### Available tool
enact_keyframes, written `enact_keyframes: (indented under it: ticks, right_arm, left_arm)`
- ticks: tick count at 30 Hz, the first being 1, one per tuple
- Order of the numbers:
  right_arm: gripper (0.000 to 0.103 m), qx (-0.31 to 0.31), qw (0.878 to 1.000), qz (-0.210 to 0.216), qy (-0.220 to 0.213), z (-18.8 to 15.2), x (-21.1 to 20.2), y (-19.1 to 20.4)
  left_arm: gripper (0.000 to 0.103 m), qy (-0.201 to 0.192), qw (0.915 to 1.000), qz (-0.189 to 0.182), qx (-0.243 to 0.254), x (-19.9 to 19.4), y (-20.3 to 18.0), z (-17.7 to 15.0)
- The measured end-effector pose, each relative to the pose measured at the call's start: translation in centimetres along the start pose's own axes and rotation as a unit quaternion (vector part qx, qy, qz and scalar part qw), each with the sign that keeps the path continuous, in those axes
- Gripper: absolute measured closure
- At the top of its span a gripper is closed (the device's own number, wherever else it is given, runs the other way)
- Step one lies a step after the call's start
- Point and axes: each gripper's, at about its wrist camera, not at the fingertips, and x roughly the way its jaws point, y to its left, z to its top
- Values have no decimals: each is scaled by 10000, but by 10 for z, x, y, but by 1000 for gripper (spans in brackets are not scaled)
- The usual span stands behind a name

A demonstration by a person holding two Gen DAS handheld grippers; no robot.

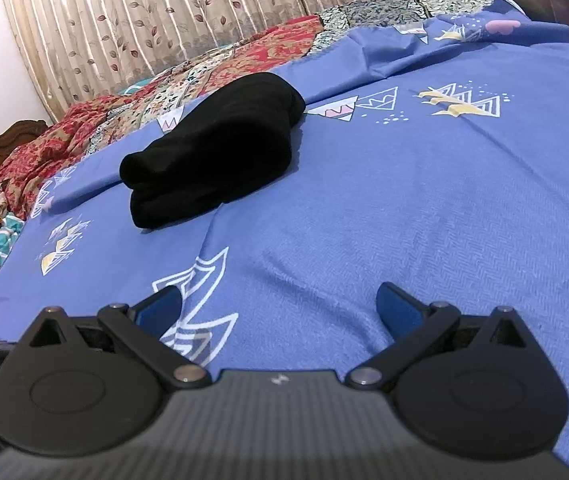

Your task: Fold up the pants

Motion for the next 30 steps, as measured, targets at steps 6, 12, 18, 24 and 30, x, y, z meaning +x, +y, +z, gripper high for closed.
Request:
enact_keyframes:
  ticks: [6, 12, 18, 24, 30]
  right_arm:
    - [0, 44, 10000, 25, 10, 1, -11, -3]
    - [0, -416, 9980, 213, -420, 4, -39, 4]
    - [0, -189, 9989, 244, -339, 4, -50, -10]
    - [0, 37, 9984, 277, -497, 5, -59, -24]
    - [0, 257, 9977, 430, -450, 6, -59, -23]
  left_arm:
    - [0, 139, 9998, 63, -127, -3, 0, 3]
    - [0, 47, 9998, 123, -144, -22, -8, -1]
    - [0, -135, 9997, 205, -67, -46, -22, -1]
    - [0, -192, 9992, 336, 141, -64, -37, -5]
    - [0, -266, 9986, 422, 158, -85, -38, -4]
